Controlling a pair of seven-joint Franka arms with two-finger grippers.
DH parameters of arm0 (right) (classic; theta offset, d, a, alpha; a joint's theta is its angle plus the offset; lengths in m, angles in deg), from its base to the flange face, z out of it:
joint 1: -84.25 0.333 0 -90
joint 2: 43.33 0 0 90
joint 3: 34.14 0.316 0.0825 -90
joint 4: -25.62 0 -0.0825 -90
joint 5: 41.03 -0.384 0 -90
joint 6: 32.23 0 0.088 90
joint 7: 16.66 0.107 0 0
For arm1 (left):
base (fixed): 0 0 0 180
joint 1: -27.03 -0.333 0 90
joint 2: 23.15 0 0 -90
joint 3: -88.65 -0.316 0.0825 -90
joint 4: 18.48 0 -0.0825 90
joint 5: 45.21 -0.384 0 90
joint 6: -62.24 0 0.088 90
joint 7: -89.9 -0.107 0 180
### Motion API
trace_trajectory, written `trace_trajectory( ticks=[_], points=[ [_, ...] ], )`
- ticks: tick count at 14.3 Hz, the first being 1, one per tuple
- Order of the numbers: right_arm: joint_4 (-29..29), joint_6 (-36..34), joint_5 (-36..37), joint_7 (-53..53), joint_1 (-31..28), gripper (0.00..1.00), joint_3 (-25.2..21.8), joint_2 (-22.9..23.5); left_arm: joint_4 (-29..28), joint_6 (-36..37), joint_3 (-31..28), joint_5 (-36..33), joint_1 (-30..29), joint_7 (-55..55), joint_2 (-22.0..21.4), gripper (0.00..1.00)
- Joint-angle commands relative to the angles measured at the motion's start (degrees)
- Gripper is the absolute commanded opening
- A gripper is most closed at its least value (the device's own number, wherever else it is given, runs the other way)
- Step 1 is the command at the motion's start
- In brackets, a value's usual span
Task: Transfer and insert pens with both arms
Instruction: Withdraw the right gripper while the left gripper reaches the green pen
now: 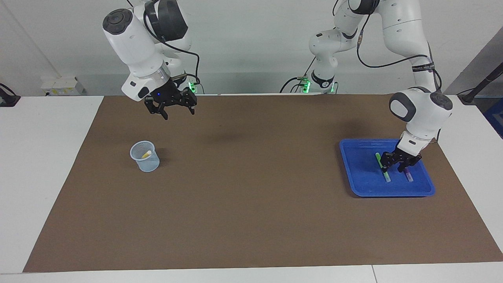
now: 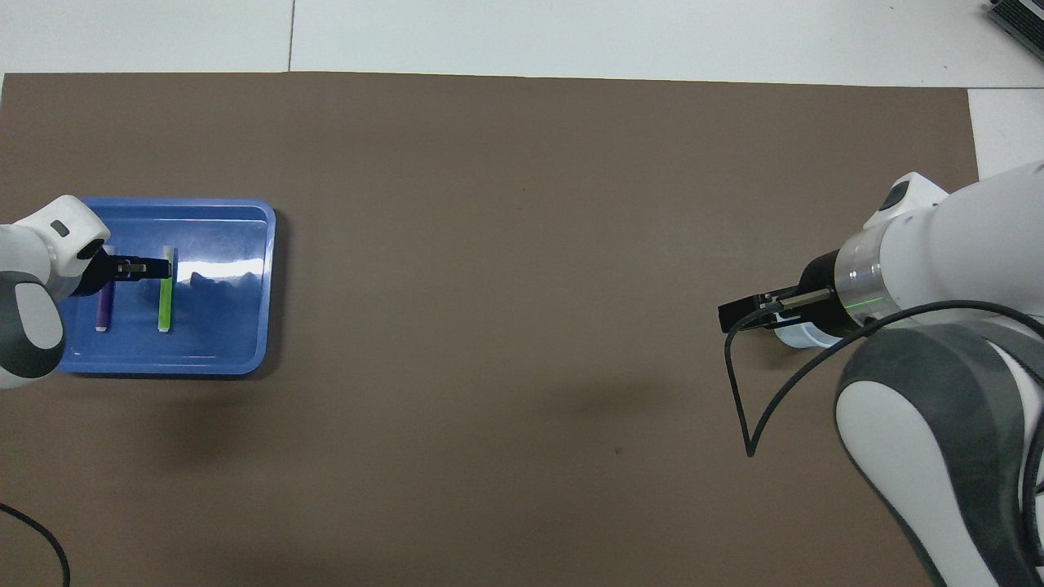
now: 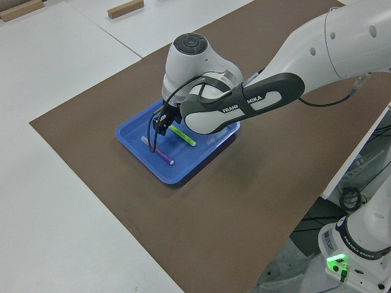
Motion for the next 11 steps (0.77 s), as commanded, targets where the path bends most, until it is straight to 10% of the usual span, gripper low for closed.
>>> trace_trajectory(
  ticks=[1, 11],
  points=[
    [0.3, -0.2, -3.4, 5.8, -0.6, 1.00, 0.5, -0.7, 1.0, -1.5, 0.3, -1.2, -0.1, -0.2, 1.3, 0.70],
    [4.7, 12.6, -15.8, 27.6, 2.5, 1.00, 3.3, -1.9, 0.6, -1.6, 0.4, -5.7, 1.7, -1.1, 2.1, 0.69]
  ],
)
